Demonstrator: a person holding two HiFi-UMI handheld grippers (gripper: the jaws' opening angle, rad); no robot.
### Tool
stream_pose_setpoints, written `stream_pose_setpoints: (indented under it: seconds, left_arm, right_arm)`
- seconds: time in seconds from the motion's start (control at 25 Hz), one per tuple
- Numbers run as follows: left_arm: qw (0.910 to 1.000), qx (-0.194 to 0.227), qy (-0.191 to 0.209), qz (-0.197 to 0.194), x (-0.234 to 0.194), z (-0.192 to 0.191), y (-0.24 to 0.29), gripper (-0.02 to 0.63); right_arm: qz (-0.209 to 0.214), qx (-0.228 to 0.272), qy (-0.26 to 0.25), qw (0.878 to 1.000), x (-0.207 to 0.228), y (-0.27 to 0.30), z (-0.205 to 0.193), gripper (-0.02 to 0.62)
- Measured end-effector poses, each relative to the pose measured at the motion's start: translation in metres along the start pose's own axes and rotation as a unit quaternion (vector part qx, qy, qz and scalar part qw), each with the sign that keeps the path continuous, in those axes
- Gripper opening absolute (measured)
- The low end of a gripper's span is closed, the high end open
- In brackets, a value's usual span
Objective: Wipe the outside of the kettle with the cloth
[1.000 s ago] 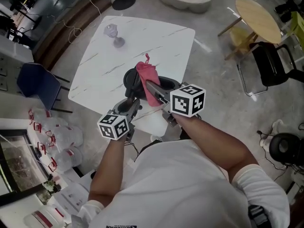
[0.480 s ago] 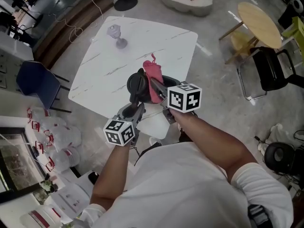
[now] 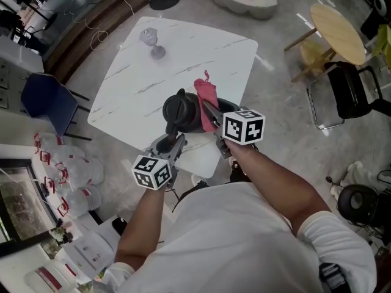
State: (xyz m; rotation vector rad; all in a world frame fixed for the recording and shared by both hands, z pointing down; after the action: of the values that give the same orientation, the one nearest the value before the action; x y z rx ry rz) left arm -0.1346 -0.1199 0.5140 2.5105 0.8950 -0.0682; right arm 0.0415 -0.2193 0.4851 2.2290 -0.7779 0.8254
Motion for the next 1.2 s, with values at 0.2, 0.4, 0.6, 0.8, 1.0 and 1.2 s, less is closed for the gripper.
stream_pose_setpoints:
  seconds: [0.2, 0.4, 0.6, 0.8, 1.0, 1.2]
  left_arm:
    - [0.9999, -0.006, -0.013, 0.001, -0.001, -0.011, -0.006, 0.095]
    - [0.9996, -0.021, -0.018, 0.008, -0.005, -0.021, -0.012, 0.095]
    - [0.9992, -0.036, -0.017, 0.006, -0.009, -0.029, -0.016, 0.095]
    - [0.9989, -0.046, -0.004, -0.003, -0.009, -0.036, -0.019, 0.095]
    - [0.9985, -0.055, 0.001, -0.006, -0.011, -0.042, -0.021, 0.095]
    - [0.998, -0.063, 0.003, -0.006, -0.014, -0.048, -0.021, 0.095]
  right_arm:
    - [-0.022, -0.018, 0.007, 1.0, 0.019, 0.004, -0.013, 0.126]
    - [-0.03, -0.036, 0.013, 0.999, 0.035, 0.011, -0.027, 0.126]
    - [-0.044, -0.046, 0.014, 0.998, 0.052, 0.02, -0.032, 0.127]
    - [-0.059, -0.052, 0.024, 0.997, 0.071, 0.024, -0.035, 0.127]
    - [-0.076, -0.055, 0.032, 0.995, 0.09, 0.028, -0.039, 0.126]
    - [-0.105, -0.079, 0.023, 0.991, 0.108, 0.031, -0.045, 0.127]
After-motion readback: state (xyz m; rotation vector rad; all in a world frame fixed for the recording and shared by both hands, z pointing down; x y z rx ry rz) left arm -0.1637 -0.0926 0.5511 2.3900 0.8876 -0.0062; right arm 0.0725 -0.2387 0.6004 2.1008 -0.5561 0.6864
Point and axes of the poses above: the fingertips, and each gripper's own axes: y forward along the fingers, x to its right, z out of its top, the point moved 6 cm from there along -y, backward along the fingers, and after that the axes turned 11 degrees about y, right-handed, at the moved point
